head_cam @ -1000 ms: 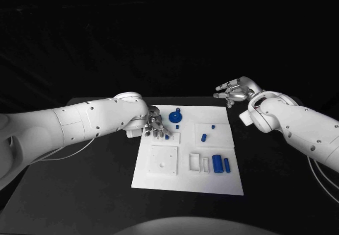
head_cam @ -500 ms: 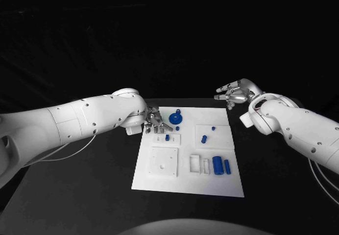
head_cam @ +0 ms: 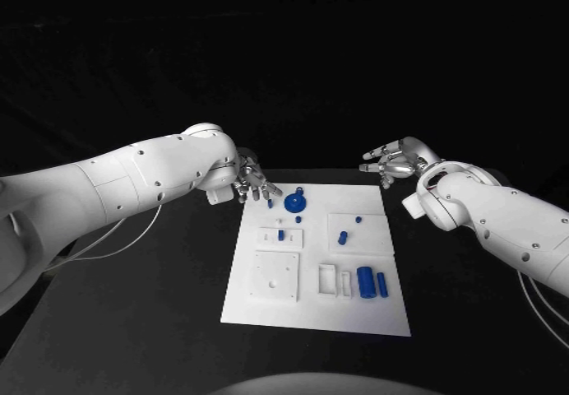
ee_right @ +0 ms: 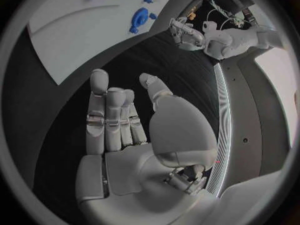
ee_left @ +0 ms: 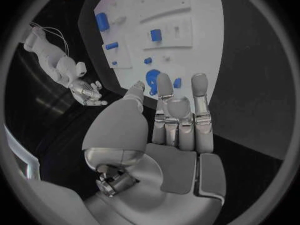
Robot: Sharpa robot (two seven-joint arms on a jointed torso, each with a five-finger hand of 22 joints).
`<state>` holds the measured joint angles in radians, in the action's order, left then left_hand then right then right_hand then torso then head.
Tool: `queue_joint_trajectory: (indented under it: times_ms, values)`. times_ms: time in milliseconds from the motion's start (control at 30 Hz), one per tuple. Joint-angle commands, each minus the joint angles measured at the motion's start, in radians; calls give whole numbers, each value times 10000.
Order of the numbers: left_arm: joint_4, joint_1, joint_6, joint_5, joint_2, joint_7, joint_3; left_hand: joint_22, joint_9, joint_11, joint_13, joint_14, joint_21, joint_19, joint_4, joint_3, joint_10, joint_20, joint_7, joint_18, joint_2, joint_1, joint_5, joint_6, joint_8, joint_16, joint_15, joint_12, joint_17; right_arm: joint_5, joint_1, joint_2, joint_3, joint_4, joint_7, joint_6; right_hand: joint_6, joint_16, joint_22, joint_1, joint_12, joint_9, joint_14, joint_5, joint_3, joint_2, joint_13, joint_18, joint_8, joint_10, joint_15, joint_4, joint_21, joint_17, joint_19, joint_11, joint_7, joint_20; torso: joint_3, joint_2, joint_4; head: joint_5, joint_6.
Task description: Assemble the parts on the task board
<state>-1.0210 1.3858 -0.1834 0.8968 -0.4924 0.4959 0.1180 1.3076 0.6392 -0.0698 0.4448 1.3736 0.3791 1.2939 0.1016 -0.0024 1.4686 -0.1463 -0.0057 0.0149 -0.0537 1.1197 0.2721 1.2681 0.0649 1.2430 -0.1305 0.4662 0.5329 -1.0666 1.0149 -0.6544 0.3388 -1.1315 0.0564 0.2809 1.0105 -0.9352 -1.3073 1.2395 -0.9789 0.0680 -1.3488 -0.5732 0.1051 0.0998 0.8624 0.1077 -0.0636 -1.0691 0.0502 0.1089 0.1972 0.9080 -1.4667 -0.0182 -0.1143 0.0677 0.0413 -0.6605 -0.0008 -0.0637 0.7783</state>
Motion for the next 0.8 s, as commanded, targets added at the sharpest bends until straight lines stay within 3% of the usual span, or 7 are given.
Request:
queue_joint_trajectory:
  times_ms: [33, 267, 400, 633, 800]
  values:
    - [572, 37, -461, -156, 242, -168, -16, 173, -3, 75, 32, -74, -57, 12, -125, -16, 424, -22, -4, -106, 148, 8, 61, -99, 10, -56, -8, -89, -12, -76, -5, 23, 4, -13, -36, -61, -68, 4, -119, -63, -1, -7, -1, -62, -44, 14, -16, 169, 8, 21, 57, -3, -58, 14, -270, 68, -31, 64, 4, -16, -8, -21, -31]
    - [1732, 34, -847, -46, 756, -297, -16, 176, -15, 82, 92, -123, -70, -15, -279, -111, 422, -15, 3, -111, 259, 7, 84, -135, 10, -31, 0, -157, -19, -76, -4, 14, 4, -60, -29, -35, -62, 11, -121, -65, -5, -8, -4, -59, -27, 5, -18, 169, 9, 15, 58, -13, -58, 5, -279, 70, -30, 66, -16, -54, -39, -6, -73]
    - [2383, -54, -1093, -18, 1070, -407, -9, 170, -35, 116, 68, -199, -109, -68, -295, -133, 411, 8, 44, -112, 231, -18, 1, -237, 11, -83, 26, -367, -59, -76, -3, -3, 5, -104, -29, -8, -56, 1, -120, -77, -4, -6, -10, -65, -31, 13, -19, 169, 6, 16, 58, -21, -59, 15, -278, 70, -29, 66, -27, -95, -74, -19, -125]
    - [3162, -222, -1242, -4, 1446, -537, 10, 168, -50, 122, 85, -211, -121, -74, -303, -135, 409, 12, 52, -111, 241, -23, -8, -257, 5, -90, 31, -395, -69, -76, -1, -49, 6, -180, -19, 20, -56, 1, -120, -77, -4, -6, -10, -65, -31, 13, -19, 169, 6, 16, 58, -21, -59, 15, -278, 70, -29, 66, -56, -183, -116, -88, -201]
    - [3614, -301, -1347, -1, 1686, -583, 49, 168, -61, 120, 112, -210, -130, -72, -314, -137, 410, 14, 51, -109, 265, -24, -7, -257, 8, -84, 31, -412, -75, -107, 2, -63, 17, -256, -31, 74, -57, 21, -119, -74, 1, -7, -8, -73, -30, 18, -28, 171, 8, 10, 58, -38, -59, -5, -280, 72, -29, 65, -40, -225, -121, -125, -201]
